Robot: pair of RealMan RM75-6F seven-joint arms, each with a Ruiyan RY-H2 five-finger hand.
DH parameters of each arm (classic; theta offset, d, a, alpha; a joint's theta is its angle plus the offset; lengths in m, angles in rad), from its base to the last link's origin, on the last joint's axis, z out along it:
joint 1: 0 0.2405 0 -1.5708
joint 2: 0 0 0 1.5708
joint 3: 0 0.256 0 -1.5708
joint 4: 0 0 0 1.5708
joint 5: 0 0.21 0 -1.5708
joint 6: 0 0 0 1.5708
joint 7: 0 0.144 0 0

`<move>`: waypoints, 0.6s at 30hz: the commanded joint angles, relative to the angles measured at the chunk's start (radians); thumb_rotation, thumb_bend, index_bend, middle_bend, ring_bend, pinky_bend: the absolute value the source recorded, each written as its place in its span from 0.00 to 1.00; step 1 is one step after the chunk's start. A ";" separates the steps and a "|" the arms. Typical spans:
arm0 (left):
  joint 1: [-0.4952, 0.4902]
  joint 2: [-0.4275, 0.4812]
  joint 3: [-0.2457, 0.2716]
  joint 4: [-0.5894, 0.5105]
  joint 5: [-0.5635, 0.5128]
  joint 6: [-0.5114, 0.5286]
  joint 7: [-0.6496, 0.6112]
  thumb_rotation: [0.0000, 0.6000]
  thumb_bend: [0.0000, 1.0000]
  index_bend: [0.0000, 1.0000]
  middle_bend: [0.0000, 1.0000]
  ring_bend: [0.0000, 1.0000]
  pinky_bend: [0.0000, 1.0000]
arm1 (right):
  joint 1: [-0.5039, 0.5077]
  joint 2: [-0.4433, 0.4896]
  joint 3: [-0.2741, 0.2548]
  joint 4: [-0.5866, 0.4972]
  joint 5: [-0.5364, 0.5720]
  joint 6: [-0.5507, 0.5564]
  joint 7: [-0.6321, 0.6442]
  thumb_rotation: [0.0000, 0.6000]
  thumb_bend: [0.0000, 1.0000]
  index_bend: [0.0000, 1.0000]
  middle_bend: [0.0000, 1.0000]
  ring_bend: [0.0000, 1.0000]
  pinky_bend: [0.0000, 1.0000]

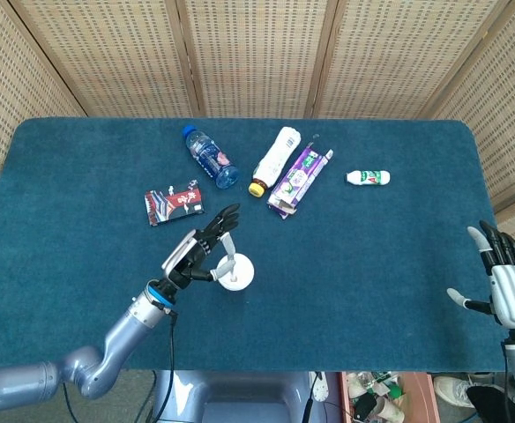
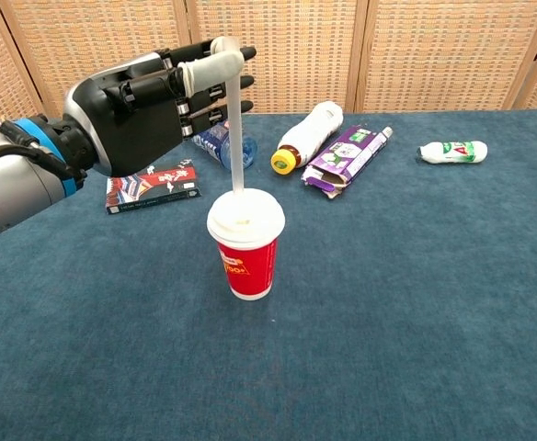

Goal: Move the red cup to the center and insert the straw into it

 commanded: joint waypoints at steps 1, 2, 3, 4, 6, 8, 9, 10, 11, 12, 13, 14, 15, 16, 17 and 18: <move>-0.002 -0.004 0.001 0.008 -0.004 -0.004 -0.004 1.00 0.42 0.65 0.00 0.00 0.00 | 0.000 0.000 0.000 0.000 -0.001 0.000 0.000 1.00 0.00 0.06 0.00 0.00 0.00; -0.002 -0.005 0.001 0.010 -0.005 -0.006 -0.005 1.00 0.42 0.65 0.00 0.00 0.00 | 0.000 0.000 0.000 0.000 -0.001 0.000 0.000 1.00 0.00 0.06 0.00 0.00 0.00; -0.002 -0.008 0.002 0.016 -0.006 -0.008 -0.007 1.00 0.42 0.65 0.00 0.00 0.00 | 0.000 0.000 0.000 0.001 -0.001 0.000 0.000 1.00 0.00 0.06 0.00 0.00 0.00; -0.002 -0.010 0.004 0.019 -0.006 -0.009 -0.008 1.00 0.42 0.65 0.00 0.00 0.00 | 0.000 0.000 0.000 0.001 -0.001 -0.001 0.001 1.00 0.00 0.06 0.00 0.00 0.00; -0.002 -0.018 0.008 0.037 -0.008 -0.012 -0.005 1.00 0.42 0.65 0.00 0.00 0.00 | 0.000 0.000 0.000 0.001 -0.001 0.000 0.001 1.00 0.00 0.06 0.00 0.00 0.00; -0.001 -0.026 0.012 0.052 -0.009 -0.014 -0.003 1.00 0.42 0.65 0.00 0.00 0.00 | 0.000 0.000 0.000 0.001 -0.002 0.000 0.001 1.00 0.00 0.06 0.00 0.00 0.00; -0.002 -0.029 0.012 0.055 -0.009 -0.014 -0.004 1.00 0.42 0.65 0.00 0.00 0.00 | 0.000 0.000 0.000 0.000 -0.002 0.000 0.000 1.00 0.00 0.06 0.00 0.00 0.00; -0.003 -0.033 0.016 0.064 -0.010 -0.020 -0.002 1.00 0.42 0.65 0.00 0.00 0.00 | 0.000 0.000 -0.001 0.000 -0.002 0.000 0.000 1.00 0.00 0.06 0.00 0.00 0.00; -0.005 -0.037 0.018 0.073 -0.011 -0.024 0.000 1.00 0.42 0.65 0.00 0.00 0.00 | 0.000 0.000 -0.001 0.000 -0.002 0.000 0.001 1.00 0.00 0.06 0.00 0.00 0.00; -0.006 -0.042 0.019 0.081 -0.012 -0.027 0.002 1.00 0.42 0.65 0.00 0.00 0.00 | 0.000 0.000 -0.001 0.000 -0.002 0.000 0.001 1.00 0.00 0.06 0.00 0.00 0.00; -0.007 -0.046 0.020 0.088 -0.014 -0.030 0.003 1.00 0.42 0.65 0.00 0.00 0.00 | 0.000 0.000 -0.001 0.000 -0.002 0.000 0.001 1.00 0.00 0.06 0.00 0.00 0.00; -0.008 -0.048 0.017 0.093 -0.015 -0.031 0.004 1.00 0.42 0.65 0.00 0.00 0.00 | 0.000 0.000 -0.001 0.000 -0.002 0.000 0.000 1.00 0.00 0.06 0.00 0.00 0.00; -0.011 -0.051 0.016 0.098 -0.018 -0.035 0.006 1.00 0.42 0.65 0.00 0.00 0.00 | 0.000 0.000 0.000 0.000 -0.002 0.000 0.000 1.00 0.00 0.06 0.00 0.00 0.00; -0.012 -0.057 0.017 0.107 -0.025 -0.043 0.008 1.00 0.42 0.65 0.00 0.00 0.00 | 0.000 0.001 0.000 0.000 -0.001 0.000 0.001 1.00 0.00 0.06 0.00 0.00 0.00; -0.014 -0.063 0.018 0.115 -0.029 -0.050 0.009 1.00 0.42 0.65 0.00 0.00 0.00 | -0.001 0.001 0.000 0.000 -0.002 0.000 0.001 1.00 0.00 0.06 0.00 0.00 0.00; -0.014 -0.064 0.018 0.117 -0.031 -0.052 0.010 1.00 0.42 0.65 0.00 0.00 0.00 | -0.001 0.001 0.000 0.000 -0.002 0.000 0.001 1.00 0.00 0.06 0.00 0.00 0.00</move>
